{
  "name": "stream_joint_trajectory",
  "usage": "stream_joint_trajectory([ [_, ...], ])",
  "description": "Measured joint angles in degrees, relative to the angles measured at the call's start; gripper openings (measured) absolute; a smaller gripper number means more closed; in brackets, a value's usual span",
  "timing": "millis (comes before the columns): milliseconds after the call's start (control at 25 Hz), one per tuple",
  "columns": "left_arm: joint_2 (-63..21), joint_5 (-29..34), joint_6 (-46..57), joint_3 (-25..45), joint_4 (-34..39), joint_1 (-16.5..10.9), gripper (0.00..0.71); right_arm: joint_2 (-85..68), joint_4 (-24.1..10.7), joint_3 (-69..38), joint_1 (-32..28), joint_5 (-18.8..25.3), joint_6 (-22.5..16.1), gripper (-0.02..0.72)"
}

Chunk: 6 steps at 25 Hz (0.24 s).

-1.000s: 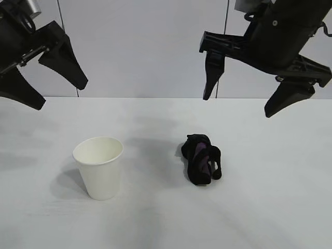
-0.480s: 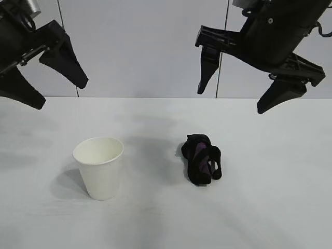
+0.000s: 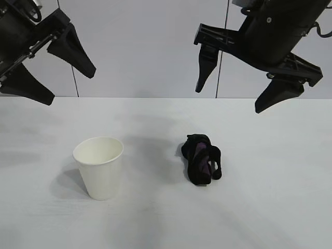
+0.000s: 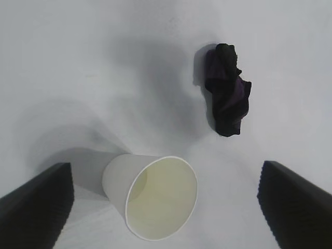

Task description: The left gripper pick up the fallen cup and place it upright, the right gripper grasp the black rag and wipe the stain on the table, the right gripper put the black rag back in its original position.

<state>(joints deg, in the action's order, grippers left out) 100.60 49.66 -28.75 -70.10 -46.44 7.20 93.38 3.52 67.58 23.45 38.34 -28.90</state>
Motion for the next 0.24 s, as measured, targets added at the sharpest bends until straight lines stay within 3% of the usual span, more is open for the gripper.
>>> stream_joint_trajectory([
  [240,0.0,0.0,0.06,0.0,0.0,0.0,0.693,0.0,-0.06,0.0,0.0,-0.17,0.0,0.664],
])
